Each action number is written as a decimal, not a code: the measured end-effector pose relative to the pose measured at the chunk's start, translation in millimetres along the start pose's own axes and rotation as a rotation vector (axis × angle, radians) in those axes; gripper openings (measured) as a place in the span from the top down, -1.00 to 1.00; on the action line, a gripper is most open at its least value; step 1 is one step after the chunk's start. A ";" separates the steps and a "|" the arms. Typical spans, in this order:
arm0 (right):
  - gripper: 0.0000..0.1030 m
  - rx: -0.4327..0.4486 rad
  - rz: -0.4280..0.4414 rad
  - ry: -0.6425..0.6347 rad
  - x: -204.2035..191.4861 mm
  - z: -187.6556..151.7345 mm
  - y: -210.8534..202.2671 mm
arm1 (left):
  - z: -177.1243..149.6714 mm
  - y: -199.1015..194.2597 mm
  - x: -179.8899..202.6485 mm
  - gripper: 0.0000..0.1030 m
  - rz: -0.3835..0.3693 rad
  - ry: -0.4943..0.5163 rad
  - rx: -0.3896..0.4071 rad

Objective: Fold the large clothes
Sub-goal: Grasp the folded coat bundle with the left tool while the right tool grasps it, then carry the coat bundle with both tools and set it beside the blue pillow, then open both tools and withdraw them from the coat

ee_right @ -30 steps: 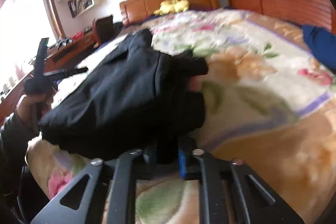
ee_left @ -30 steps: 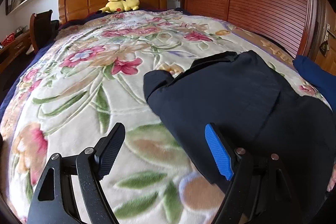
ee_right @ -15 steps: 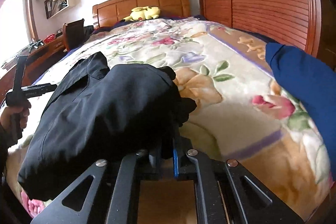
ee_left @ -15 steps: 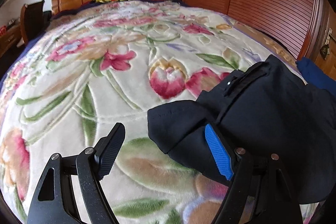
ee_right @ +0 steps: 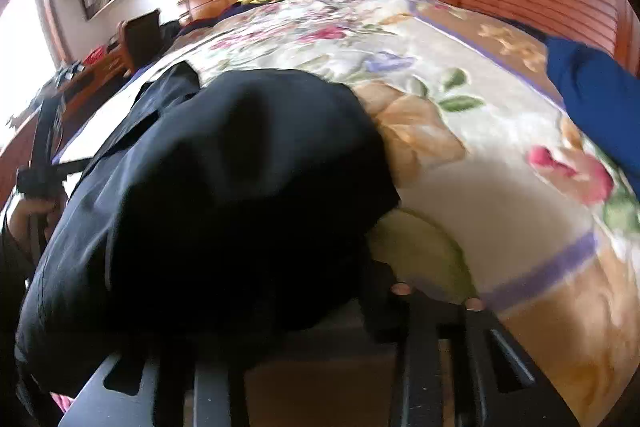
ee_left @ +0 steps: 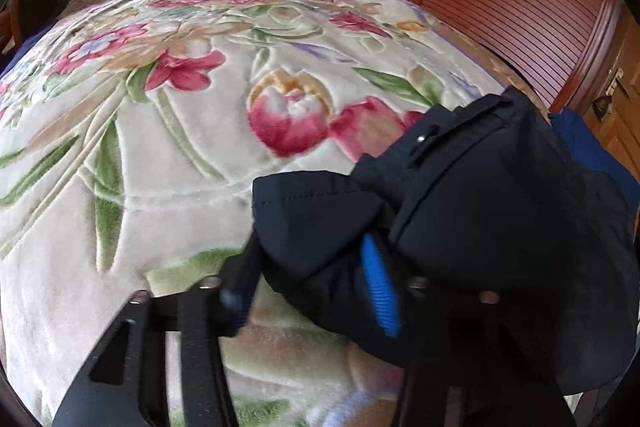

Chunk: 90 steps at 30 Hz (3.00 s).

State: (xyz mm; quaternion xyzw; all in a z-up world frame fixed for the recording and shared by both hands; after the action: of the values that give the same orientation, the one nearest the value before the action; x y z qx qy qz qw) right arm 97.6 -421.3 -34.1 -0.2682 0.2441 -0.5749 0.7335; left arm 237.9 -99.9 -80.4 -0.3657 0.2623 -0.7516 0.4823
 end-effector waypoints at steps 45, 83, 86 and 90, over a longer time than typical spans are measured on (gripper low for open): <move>0.85 0.227 -0.590 0.111 292.2 -58.9 -289.0 | 139.5 -0.1 520.9 0.91 -0.243 0.422 0.298; -0.51 0.318 -0.462 0.087 84.2 -55.4 -260.5 | 2.6 -132.4 324.2 -0.81 -0.214 0.475 0.311; -0.51 0.330 -0.397 0.066 62.0 -47.2 -240.1 | -7.2 -140.2 292.3 -0.81 -0.166 0.446 0.329; -0.51 0.334 -0.301 0.042 34.1 -42.8 -203.9 | -26.6 -153.2 242.3 -0.81 -0.132 0.371 0.358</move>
State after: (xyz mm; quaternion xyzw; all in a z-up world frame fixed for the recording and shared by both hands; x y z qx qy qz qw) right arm -68.7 -499.2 70.1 -0.1645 0.1178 -0.7158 0.6684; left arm 70.0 -260.1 90.2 -0.1470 0.1847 -0.8700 0.4330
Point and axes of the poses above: each gripper's, at about its wrist camera, not at the fingertips, and y roughly the way its jaws point, x to its right, z to its top, the point moved 4 cm from there along y, roughly the way its jaws point, and after that the axes turned 8 degrees about -y, right-handed, at the moved point
